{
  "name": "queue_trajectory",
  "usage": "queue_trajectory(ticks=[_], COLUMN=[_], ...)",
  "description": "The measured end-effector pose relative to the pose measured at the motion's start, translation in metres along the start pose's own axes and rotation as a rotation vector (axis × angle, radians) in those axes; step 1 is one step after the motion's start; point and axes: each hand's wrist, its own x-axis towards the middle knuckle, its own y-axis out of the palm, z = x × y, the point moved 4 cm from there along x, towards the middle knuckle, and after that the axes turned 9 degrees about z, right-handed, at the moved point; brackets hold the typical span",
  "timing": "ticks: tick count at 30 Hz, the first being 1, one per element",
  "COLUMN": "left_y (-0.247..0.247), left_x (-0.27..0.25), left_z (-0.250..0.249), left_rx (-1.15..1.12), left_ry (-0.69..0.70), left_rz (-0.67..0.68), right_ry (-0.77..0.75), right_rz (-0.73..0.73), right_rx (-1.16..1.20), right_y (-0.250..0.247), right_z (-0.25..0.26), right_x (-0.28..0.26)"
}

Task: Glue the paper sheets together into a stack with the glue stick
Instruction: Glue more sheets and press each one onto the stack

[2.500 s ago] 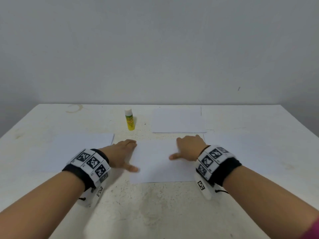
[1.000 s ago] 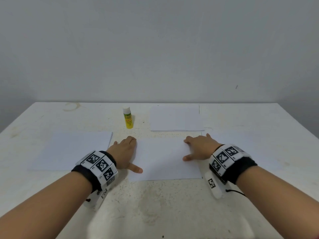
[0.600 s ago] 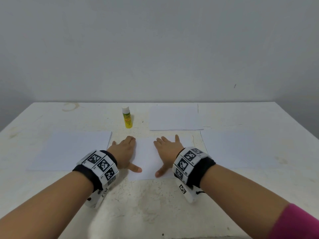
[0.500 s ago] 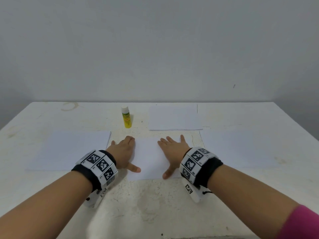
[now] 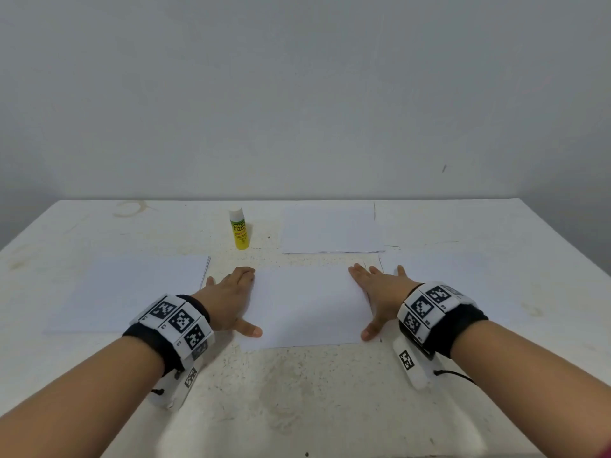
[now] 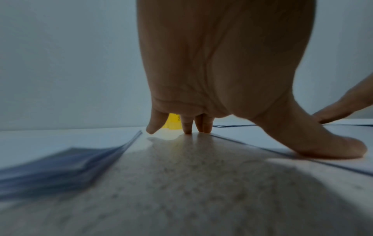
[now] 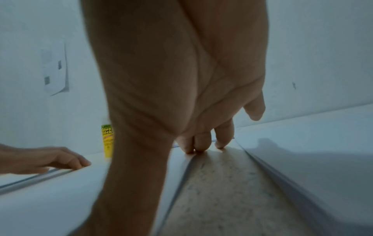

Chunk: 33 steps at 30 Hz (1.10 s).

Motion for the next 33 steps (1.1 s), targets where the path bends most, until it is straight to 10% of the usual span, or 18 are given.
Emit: queue_trajectory(ticks=[27,33], left_y=[0.013,0.013], left_x=[-0.005,-0.007], left_z=[0.009,0.007], left_rx=[-0.050,-0.060], left_ry=[0.098,0.093], left_rz=[0.162,0.171], right_ry=[-0.088,-0.264], right_rz=[-0.147,-0.236], right_rx=[0.194,0.808], right_y=[-0.017,-0.017], right_z=[0.006,-0.007], right_x=[-0.009,-0.024])
